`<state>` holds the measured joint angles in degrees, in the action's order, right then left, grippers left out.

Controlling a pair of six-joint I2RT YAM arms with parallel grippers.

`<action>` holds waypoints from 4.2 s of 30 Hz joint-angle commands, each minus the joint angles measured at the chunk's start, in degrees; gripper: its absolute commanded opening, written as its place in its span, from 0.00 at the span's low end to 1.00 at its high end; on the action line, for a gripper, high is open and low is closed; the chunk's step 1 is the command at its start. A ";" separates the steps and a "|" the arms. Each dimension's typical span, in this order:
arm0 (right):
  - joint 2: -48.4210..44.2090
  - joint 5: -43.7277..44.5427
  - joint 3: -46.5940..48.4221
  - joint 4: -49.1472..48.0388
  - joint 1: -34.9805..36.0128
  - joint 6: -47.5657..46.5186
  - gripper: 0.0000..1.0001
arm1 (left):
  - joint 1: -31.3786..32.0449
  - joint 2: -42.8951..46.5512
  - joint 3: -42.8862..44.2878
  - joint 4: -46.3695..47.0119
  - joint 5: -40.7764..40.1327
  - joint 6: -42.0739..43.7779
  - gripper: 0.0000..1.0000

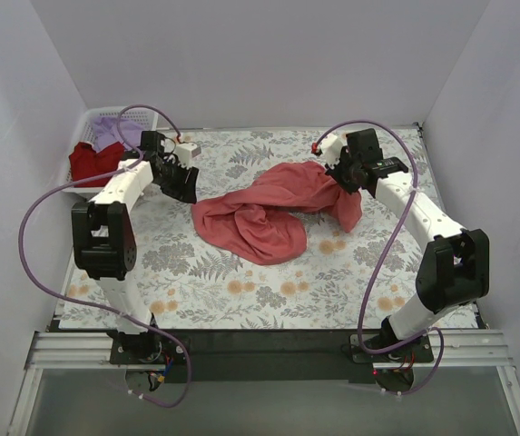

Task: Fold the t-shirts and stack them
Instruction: Flatten the tshirt out

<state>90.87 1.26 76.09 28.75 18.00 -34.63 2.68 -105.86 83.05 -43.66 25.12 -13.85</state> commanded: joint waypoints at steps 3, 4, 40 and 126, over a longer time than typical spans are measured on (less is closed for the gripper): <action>-0.25 -0.90 2.74 0.78 -0.07 0.88 0.01 | -0.13 -6.79 7.20 -0.02 3.44 3.20 0.43; -0.52 -0.91 2.66 0.78 -0.07 0.88 0.01 | -0.13 -7.77 7.83 -0.28 3.18 3.39 0.42; 0.27 -0.11 3.45 2.45 -0.16 0.35 0.01 | 8.57 -10.94 -8.68 12.63 -12.99 13.23 0.33; -29.43 21.59 25.24 -36.22 -8.42 -34.01 0.01 | 0.40 38.88 21.55 29.77 -13.87 -20.78 0.00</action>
<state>66.54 15.49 99.90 -0.54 10.68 -65.19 4.34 -71.40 104.64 -13.43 16.27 -34.68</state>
